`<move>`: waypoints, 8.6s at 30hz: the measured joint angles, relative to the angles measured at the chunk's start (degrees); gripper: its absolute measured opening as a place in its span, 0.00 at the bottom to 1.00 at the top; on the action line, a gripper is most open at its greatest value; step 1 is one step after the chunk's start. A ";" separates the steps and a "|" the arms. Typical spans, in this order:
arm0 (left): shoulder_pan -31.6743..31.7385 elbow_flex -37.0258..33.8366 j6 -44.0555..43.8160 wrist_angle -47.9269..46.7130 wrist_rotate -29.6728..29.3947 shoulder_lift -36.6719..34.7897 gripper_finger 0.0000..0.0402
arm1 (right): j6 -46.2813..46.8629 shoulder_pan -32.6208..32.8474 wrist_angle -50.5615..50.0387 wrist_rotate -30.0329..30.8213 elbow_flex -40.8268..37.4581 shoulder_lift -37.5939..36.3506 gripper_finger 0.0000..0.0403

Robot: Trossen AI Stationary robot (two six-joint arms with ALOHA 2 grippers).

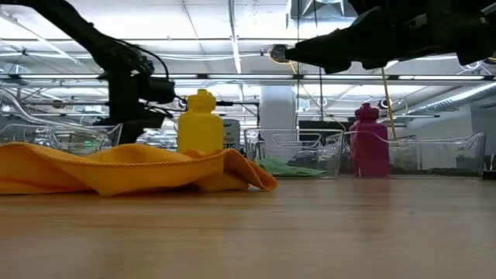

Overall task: Pick & Place Sports Items
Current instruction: Put the top left yellow spring keychain into the bottom transparent bin, then put the top yellow spring keychain into the bottom transparent bin

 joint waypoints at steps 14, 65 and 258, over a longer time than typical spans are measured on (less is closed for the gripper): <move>0.02 0.00 4.17 -2.74 -0.16 0.01 0.30 | 0.00 0.01 0.00 0.00 0.00 0.00 0.33; 8.79 -3.91 -13.91 8.02 -7.29 4.44 0.33 | 0.63 -0.01 0.02 0.00 0.00 0.00 0.33; -15.04 8.55 12.04 -5.40 3.35 -15.24 0.41 | 2.14 0.00 -0.81 0.02 0.02 0.00 0.33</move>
